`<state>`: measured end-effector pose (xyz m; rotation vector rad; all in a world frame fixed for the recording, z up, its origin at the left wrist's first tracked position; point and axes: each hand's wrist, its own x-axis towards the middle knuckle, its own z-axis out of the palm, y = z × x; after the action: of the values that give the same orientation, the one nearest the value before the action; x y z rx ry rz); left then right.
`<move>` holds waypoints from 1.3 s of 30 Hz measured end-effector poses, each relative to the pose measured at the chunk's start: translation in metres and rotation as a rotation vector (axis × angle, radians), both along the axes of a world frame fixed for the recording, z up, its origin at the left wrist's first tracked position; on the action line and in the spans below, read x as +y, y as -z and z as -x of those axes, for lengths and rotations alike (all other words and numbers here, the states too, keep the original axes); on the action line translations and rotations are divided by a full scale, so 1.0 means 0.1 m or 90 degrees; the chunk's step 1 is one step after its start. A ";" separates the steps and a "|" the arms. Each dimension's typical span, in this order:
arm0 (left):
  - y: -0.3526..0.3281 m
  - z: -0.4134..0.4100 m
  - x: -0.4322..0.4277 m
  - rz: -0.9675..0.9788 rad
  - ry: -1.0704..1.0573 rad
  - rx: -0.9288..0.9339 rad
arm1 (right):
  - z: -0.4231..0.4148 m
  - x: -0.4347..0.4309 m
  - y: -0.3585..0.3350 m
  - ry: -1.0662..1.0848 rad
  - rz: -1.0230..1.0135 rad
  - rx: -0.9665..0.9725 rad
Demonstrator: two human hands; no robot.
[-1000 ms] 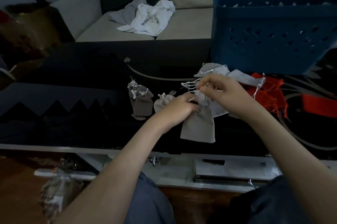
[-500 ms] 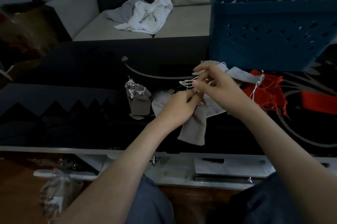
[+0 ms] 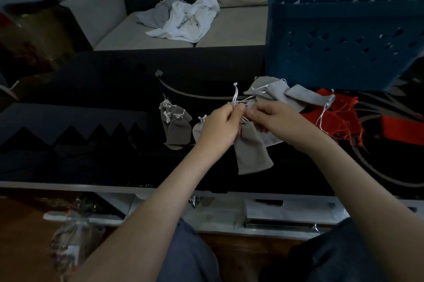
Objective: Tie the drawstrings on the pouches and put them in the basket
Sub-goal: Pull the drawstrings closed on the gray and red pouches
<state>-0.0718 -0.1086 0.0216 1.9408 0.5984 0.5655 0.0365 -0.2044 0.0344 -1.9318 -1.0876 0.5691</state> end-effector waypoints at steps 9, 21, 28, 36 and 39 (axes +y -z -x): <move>-0.07 0.02 0.02 0.094 -0.032 -0.003 | -0.03 0.03 0.02 0.060 -0.124 0.032; -0.11 0.03 -0.02 0.256 0.042 -0.086 | 0.05 0.03 0.02 -0.047 -0.113 0.130; -0.05 0.04 0.05 0.227 0.006 -0.085 | 0.06 -0.03 -0.03 -0.108 -0.098 0.158; -0.08 0.05 0.10 0.293 0.030 -0.122 | 0.01 -0.06 -0.04 -0.065 -0.100 0.133; -0.09 0.06 0.09 0.273 0.072 -0.135 | -0.02 -0.07 -0.04 -0.031 -0.125 0.136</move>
<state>-0.0783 -0.0995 0.0305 1.4792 0.4294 0.5154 0.0389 -0.2113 0.0385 -1.6389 -1.0158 0.6543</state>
